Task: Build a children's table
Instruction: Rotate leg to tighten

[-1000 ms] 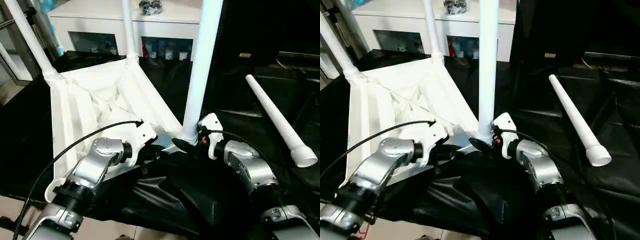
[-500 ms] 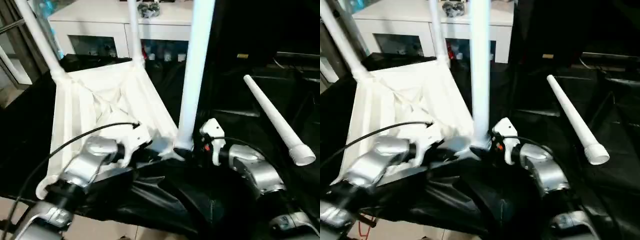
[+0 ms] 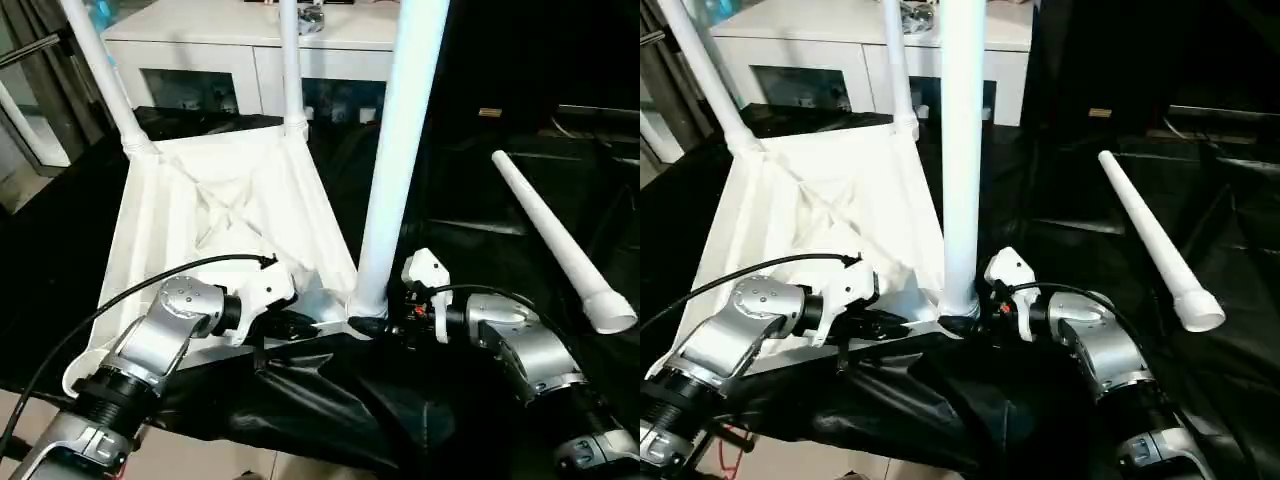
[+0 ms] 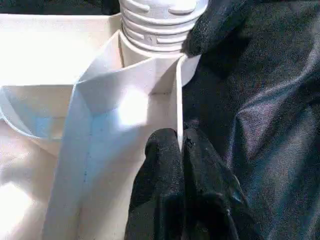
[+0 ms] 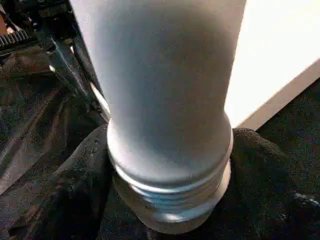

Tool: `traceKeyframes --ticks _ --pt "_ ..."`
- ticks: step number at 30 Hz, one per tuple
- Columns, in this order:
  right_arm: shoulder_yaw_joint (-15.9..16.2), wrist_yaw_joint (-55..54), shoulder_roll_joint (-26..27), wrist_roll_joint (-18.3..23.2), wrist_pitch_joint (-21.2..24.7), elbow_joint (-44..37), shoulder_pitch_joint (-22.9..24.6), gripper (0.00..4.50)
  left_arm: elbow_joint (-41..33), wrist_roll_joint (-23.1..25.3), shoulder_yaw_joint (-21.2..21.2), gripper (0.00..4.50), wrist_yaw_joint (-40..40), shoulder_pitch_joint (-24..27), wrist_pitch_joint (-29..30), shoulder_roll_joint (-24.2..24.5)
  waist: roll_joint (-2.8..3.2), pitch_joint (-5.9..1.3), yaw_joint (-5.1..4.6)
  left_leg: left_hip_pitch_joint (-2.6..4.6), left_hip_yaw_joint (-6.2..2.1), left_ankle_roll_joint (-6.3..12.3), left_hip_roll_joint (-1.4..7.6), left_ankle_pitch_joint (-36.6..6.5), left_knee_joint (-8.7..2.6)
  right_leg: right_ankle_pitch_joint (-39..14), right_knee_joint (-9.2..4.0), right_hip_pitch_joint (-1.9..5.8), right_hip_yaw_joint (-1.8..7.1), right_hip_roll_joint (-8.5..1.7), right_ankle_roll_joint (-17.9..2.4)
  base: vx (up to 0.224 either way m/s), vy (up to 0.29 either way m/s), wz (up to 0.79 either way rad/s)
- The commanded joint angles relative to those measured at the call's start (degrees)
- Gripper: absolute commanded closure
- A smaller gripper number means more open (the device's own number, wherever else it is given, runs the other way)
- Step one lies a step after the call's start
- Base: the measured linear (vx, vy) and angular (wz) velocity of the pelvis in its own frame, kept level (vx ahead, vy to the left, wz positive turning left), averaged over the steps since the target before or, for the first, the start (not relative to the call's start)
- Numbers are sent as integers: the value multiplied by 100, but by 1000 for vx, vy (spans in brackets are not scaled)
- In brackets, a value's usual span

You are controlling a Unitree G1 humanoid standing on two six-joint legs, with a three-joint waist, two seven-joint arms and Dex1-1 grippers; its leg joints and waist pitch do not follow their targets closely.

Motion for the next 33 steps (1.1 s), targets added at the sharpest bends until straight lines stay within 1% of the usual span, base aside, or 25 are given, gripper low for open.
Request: traceKeyframes --ticks 1,2,3,4,11,12,14,15,16,18,19,20,21,22,23,24,25,26,27,28,29,30,31,33 --pt "46 81 14 40 26 -47 -9 120 -97 -40 -284 450 -378 122 -11 3 -52 -328 15 32 9 255 80 -1271 -379 -1010 -377 283 187 -219 -1352 0 0 0" --pt "46 81 19 31 22 -45 -6 120 -106 -40 -280 450 -379 129 -4 7 -50 -327 12 33 7 244 81 -1298 -380 -1051 -378 280 187 -220 -1343 0 0 0" --pt "45 80 26 27 20 -39 -7 128 -116 -40 -276 450 -375 135 11 8 -77 -327 10 30 9 246 80 -1300 -380 -1064 -380 282 187 -219 -1336 0 0 0" --pt "48 85 40 35 29 -42 -6 130 -130 -44 -271 450 -374 146 33 15 -60 -329 13 32 5 243 81 -1298 -379 -1077 -376 278 190 -223 -1332 0 0 0" --pt "88 87 130 70 15 -56 55 140 -146 -75 -213 450 -238 184 135 -39 -68 -324 -2 32 5 241 78 -1342 -382 -1157 -385 271 191 -220 -1306 0 0 0" --pt "75 22 180 75 13 -44 79 140 -108 -49 -188 450 -129 167 138 -93 -77 -324 -2 31 6 241 78 -1340 -382 -1158 -386 271 192 -221 -1303 0 0 0" --pt "62 -32 221 80 12 -35 97 141 -78 -26 -168 450 -43 153 140 -137 -70 -317 2 37 7 228 81 -1393 -390 -1230 -395 262 194 -221 -1293 0 0 0" --pt "-8 -357 388 37 -41 78 105 141 35 17 -106 450 213 78 205 -286 -69 -315 2 40 6 219 80 -1421 -391 -1267 -399 258 194 -221 -1282 0 0 0" --pt "-94 -945 605 -117 -101 326 50 143 172 79 -42 450 532 -26 296 -471 -63 -287 -20 45 12 137 70 -1576 -404 -1545 -436 226 198 -226 -1240 0 0 0" --pt "-201 -1631 857 -285 -144 664 -42 146 350 166 35 450 949 -161 415 -711 -75 -274 -22 68 7 57 59 -1737 -413 -1902 -473 210 198 -232 -1144 0 0 0" --pt "-268 -2129 1083 -365 -119 888 -113 147 544 272 82 450 1390 -310 523 -970 -62 -259 -25 95 -13 -20 54 -1942 -424 -2324 -506 197 189 -246 -1026 0 0 0" --pt "-332 -2500 1284 -394 -83 1030 -167 147 699 320 127 450 1708 -429 606 -1197 -58 -244 -41 112 -23 -93 46 -2067 -431 -2632 -538 174 181 -242 -901 -54 -5 -1" --pt "-332 -2500 1284 -394 -83 1030 -167 148 699 320 127 450 1708 -429 606 -1197 -70 -239 -48 128 -20 -111 38 -2133 -429 -2788 -568 159 178 -238 -838 -77 -2 -3" --pt "-382 -2772 1436 -413 -56 1115 -206 148 798 335 159 450 1906 -511 680 -1364 -80 -240 -47 100 -46 -112 34 -2202 -437 -3024 -598 174 167 -251 -657 -51 1 -2" --pt "-476 -3036 1616 -368 35 1205 -265 148 901 356 189 450 2117 -588 716 -1536 -58 -231 -54 94 -52 -100 25 -2232 -444 -3082 -608 169 162 -248 -617 0 0 0" --pt "-499 -3206 1777 -383 -9 1289 -330 148 990 379 193 450 2243 -645 689 -1693 -39 -223 -64 94 -55 -111 24 -2282 -447 -3150 -626 152 160 -245 -582 0 0 0" --pt "-481 -3222 1808 -402 -42 1305 -345 148 1010 387 182 450 2257 -656 668 -1730 -64 -243 -86 126 -76 -136 13 -2454 -439 -3282 -661 139 125 -241 -515 0 0 0" --pt "-433 -3199 1841 -439 -120 1325 -370 148 1033 403 151 450 2253 -666 616 -1779 -44 -241 -79 124 -86 -126 18 -2478 -446 -3256 -663 142 123 -244 -505 0 0 0" --pt "-449 -3177 1866 -427 -191 1355 -389 148 1036 423 121 450 2229 -662 617 -1790 -55 -241 -85 119 -81 -101 18 -2494 -451 -3233 -678 135 124 -237 -491 0 0 0" --pt "-527 -3147 1919 -376 -266 1425 -433 124 1049 466 90 450 2199 -655 625 -1809 -43 -257 -86 105 -83 -57 23 -2487 -461 -3083 -671 147 124 -243 -515 0 0 0" --pt "-582 -3091 1925 -306 -235 1423 -444 110 1030 471 82 450 2174 -638 628 -1803 -44 -263 -88 101 -81 -42 26 -2452 -468 -2996 -667 154 126 -238 -538 0 0 0" --pt "-644 -3027 1931 -229 -190 1415 -454 110 1008 475 76 450 2147 -619 631 -1796 -45 -271 -85 96 -77 -21 28 -2401 -473 -2889 -660 161 131 -237 -570 0 0 0" --pt "-615 -2821 1794 -225 -168 1287 -431 97 889 430 52 450 1984 -531 542 -1687 -43 -273 -75 88 -73 22 41 -2312 -489 -2642 -642 176 132 -231 -675 0 0 0" --pt "-552 -2701 1687 -296 -218 1233 -416 84 833 412 34 450 1872 -479 464 -1611 -39 -280 -79 56 -69 26 53 -2248 -497 -2382 -603 197 145 -227 -759 0 0 0"
